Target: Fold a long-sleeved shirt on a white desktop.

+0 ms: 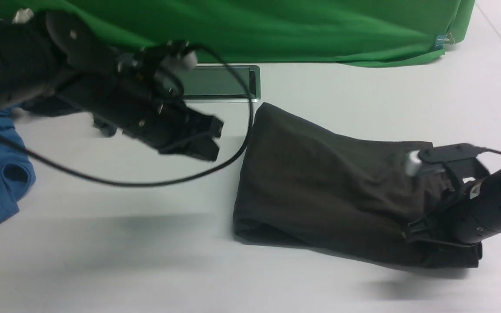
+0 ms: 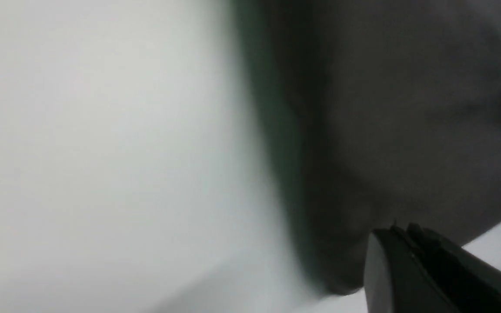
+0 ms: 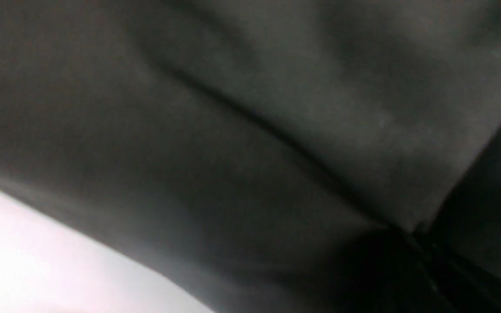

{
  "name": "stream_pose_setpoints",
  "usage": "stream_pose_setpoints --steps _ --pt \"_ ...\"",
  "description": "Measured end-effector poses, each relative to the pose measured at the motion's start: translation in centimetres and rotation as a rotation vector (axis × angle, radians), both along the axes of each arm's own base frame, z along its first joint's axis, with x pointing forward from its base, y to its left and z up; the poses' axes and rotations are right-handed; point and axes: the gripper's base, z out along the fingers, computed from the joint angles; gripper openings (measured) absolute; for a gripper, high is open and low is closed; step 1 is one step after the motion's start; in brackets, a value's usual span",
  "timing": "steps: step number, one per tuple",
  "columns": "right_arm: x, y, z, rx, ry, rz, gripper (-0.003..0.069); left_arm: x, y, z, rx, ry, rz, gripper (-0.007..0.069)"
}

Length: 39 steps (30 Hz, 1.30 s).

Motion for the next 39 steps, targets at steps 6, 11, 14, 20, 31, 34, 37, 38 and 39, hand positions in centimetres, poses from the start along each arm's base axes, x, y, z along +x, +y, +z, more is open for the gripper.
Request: stream_pose_setpoints --steps 6,11,14,20,31,34,37,38,39 --pt "1.1 0.0 3.7 0.029 -0.123 -0.019 0.0033 0.2 0.1 0.0 -0.032 -0.006 0.041 0.0029" --pt "2.4 0.3 7.7 0.063 -0.265 -0.022 0.0055 0.1 -0.5 0.1 -0.051 -0.010 0.040 0.0081" --pt "3.2 0.5 9.2 0.068 -0.272 -0.015 0.0074 -0.7 -3.2 0.1 -0.049 -0.040 -0.049 0.0146" --pt "3.5 0.6 8.4 0.055 -0.212 -0.009 0.0091 -0.3 -8.7 -0.3 -0.055 -0.033 -0.191 0.0181" --pt "3.2 0.8 8.0 0.046 -0.159 0.054 0.0018 5.6 -11.9 -7.1 0.086 0.100 -0.180 0.0048" --pt "3.2 1.0 8.0 0.065 -0.165 0.067 0.0013 6.1 -11.1 -7.7 0.087 0.113 -0.135 0.0027" --pt "3.3 1.1 8.1 0.077 -0.177 0.071 0.0012 7.0 -9.0 -8.2 0.099 0.126 -0.053 0.0024" --pt "3.3 1.1 8.1 0.080 -0.179 0.070 0.0012 7.2 -8.3 -8.3 0.108 0.129 -0.034 0.0024" --pt "3.4 1.1 8.2 0.082 -0.185 0.070 0.0012 7.7 -6.9 -8.4 0.114 0.137 0.006 0.0024"
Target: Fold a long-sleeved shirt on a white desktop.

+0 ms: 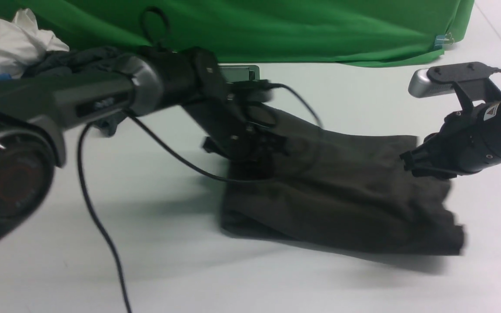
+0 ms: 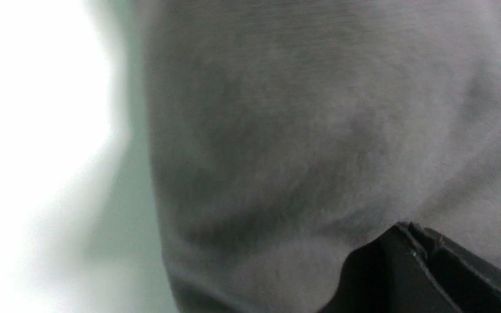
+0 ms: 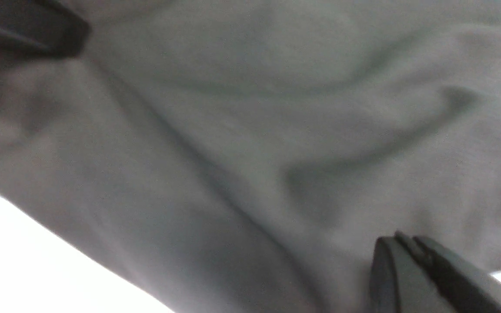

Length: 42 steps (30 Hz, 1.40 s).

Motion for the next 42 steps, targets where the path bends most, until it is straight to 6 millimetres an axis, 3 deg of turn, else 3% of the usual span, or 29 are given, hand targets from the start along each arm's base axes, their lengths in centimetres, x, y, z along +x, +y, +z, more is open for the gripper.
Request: stream_pose_setpoints --steps 6,10,13,20,24,27,32,33,34,37,40,42 --pt "0.6 0.1 0.9 0.009 -0.039 -0.001 0.0012 0.7 6.5 -0.3 0.009 0.031 0.166 0.0024" --pt "1.2 0.2 1.9 0.020 -0.094 -0.007 0.0012 -0.5 11.3 -0.6 -0.021 0.046 0.328 0.0024" --pt "1.4 0.3 2.1 0.026 -0.113 -0.013 0.0015 -1.7 12.9 -0.6 -0.019 0.026 0.395 0.0024" --pt "1.4 0.3 2.1 0.041 -0.107 -0.039 0.0020 -3.0 14.0 0.9 0.036 -0.040 0.344 0.0024" --pt "1.3 0.2 2.5 0.050 -0.113 -0.049 0.0031 -3.7 14.1 4.2 0.042 -0.129 0.320 0.0057" --pt "0.5 0.1 4.0 0.064 -0.156 -0.053 0.0043 -4.5 14.1 7.1 0.036 -0.214 0.300 0.0125" --pt "-2.7 -0.7 9.1 0.109 -0.333 -0.055 0.0060 -6.5 13.4 12.1 -0.034 -0.335 0.285 0.0324" --pt "-2.9 -0.8 9.3 0.111 -0.341 -0.055 0.0061 -6.8 13.2 12.5 -0.041 -0.341 0.271 0.0342" --pt "-4.7 -1.2 11.0 0.131 -0.422 -0.059 0.0064 -7.9 12.0 14.2 -0.074 -0.379 0.201 0.0413" --pt "-8.8 -2.3 13.2 0.172 -0.592 -0.073 0.0071 -10.6 9.4 16.9 -0.135 -0.426 0.033 0.0506" --pt "-14.0 -3.7 14.0 0.220 -0.793 -0.095 0.0078 -14.4 7.5 19.8 -0.165 -0.467 -0.124 0.0546" --pt "-17.4 -4.6 13.1 0.243 -0.909 -0.107 0.0084 -17.3 7.4 21.6 -0.141 -0.477 -0.190 0.0543"
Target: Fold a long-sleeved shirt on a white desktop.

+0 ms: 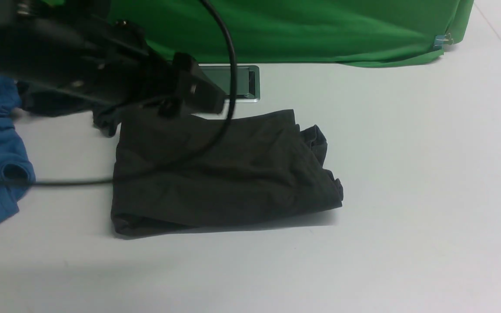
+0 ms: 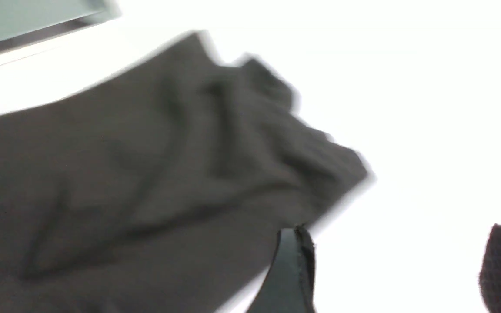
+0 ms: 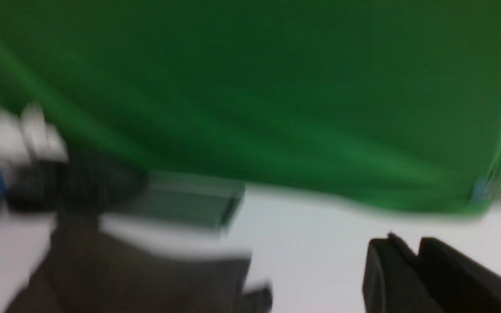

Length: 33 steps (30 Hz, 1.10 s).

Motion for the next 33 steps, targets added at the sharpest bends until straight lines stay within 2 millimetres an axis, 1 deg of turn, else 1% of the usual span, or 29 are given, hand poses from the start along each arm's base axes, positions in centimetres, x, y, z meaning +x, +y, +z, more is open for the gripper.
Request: stream_pose_setpoints --steps 1,2,3,4,6,9,10,11,12,13,14,16,18,19,20,21,23,28,33 --pt "-1.6 -0.4 -0.2 0.013 -0.068 -0.007 0.0087 -1.1 0.2 0.5 0.016 0.001 -0.005 0.0538" --pt "-2.9 -0.8 -0.9 0.020 -0.113 -0.012 0.0091 -2.3 0.6 1.0 0.034 0.004 -0.005 0.0522" --pt "-3.7 -1.0 -1.9 0.024 -0.135 -0.016 0.0095 -3.6 1.0 1.2 0.046 0.008 0.000 0.0500" --pt "-4.4 -1.2 -2.6 0.025 -0.159 -0.019 0.0097 -4.4 1.3 1.2 0.055 0.019 0.005 0.0483" --pt "-5.9 -1.6 -4.1 0.031 -0.210 -0.025 0.0102 -7.1 2.1 1.0 0.058 0.028 0.020 0.0405" --pt "-7.0 -1.9 -6.6 0.034 -0.230 -0.028 0.0111 -11.2 3.2 -0.2 0.022 0.041 0.055 0.0241" --pt "-7.1 -1.9 -6.7 0.035 -0.236 -0.028 0.0113 -11.8 3.4 -0.4 0.018 0.040 0.058 0.0216" --pt "-7.3 -2.0 -7.6 0.035 -0.234 -0.028 0.0115 -13.6 3.8 -1.3 -0.011 0.048 0.080 0.0134" --pt "-7.4 -2.0 -8.1 0.035 -0.233 -0.029 0.0116 -14.6 4.0 -1.9 -0.030 0.047 0.093 0.0093" --pt "-7.4 -2.0 -8.6 0.033 -0.225 -0.029 0.0120 -16.1 4.4 -2.7 -0.055 0.037 0.104 0.0052" --pt "-7.3 -2.0 -8.8 0.032 -0.221 -0.029 0.0120 -16.3 4.4 -2.8 -0.061 0.034 0.108 0.0047" --pt "-7.1 -1.9 -9.6 0.026 -0.200 -0.029 0.0125 -18.9 5.1 -3.9 -0.101 -0.016 0.116 0.0018" --pt "-6.9 -1.9 -10.4 0.020 -0.177 -0.028 0.0127 -20.9 5.6 -4.4 -0.127 -0.084 0.114 0.0015" --pt "-6.8 -1.9 -10.8 0.017 -0.163 -0.028 0.0130 -22.2 6.0 -4.5 -0.147 -0.141 0.112 0.0015" --pt "-6.8 -1.8 -10.9 0.016 -0.162 -0.028 0.0130 -22.4 6.0 -4.5 -0.150 -0.150 0.112 0.0015" --pt "-6.8 -1.8 -11.2 0.013 -0.150 -0.027 0.0134 -23.9 6.5 -4.4 -0.176 -0.225 0.110 0.0015" --pt "-6.7 -1.8 -11.5 0.011 -0.142 -0.027 0.0136 -25.5 6.9 -4.5 -0.204 -0.301 0.107 0.0017" --pt "-6.7 -1.8 -11.5 0.010 -0.140 -0.026 0.0145 -27.6 7.5 -4.6 -0.239 -0.404 0.102 0.0017" --pt "-6.7 -1.8 -11.5 0.010 -0.140 -0.026 0.0147 -27.9 7.6 -4.7 -0.245 -0.420 0.101 0.0017"
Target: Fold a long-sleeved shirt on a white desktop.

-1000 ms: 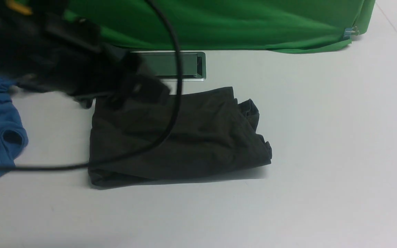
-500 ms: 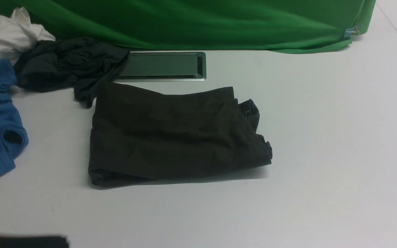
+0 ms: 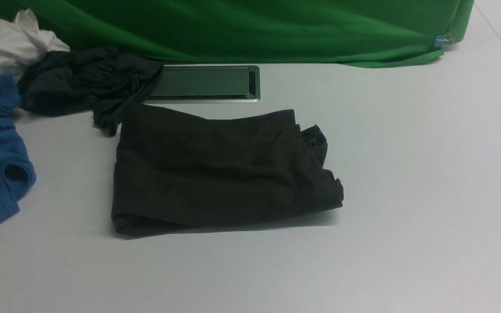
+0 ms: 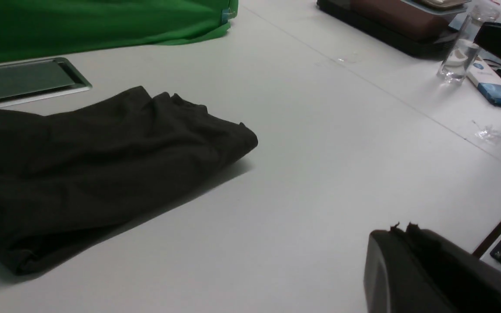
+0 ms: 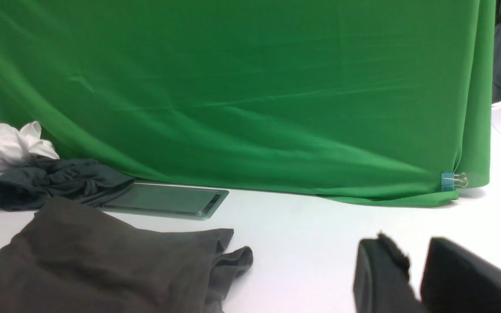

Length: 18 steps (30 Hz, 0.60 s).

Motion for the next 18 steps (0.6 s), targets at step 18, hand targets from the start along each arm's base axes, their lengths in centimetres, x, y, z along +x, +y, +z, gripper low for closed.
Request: stream_pose_setpoints --steps 18 --pt "0.0 0.0 0.0 0.001 -0.001 0.000 0.0185 8.4 2.4 -6.6 0.095 -0.351 0.627 0.0017"
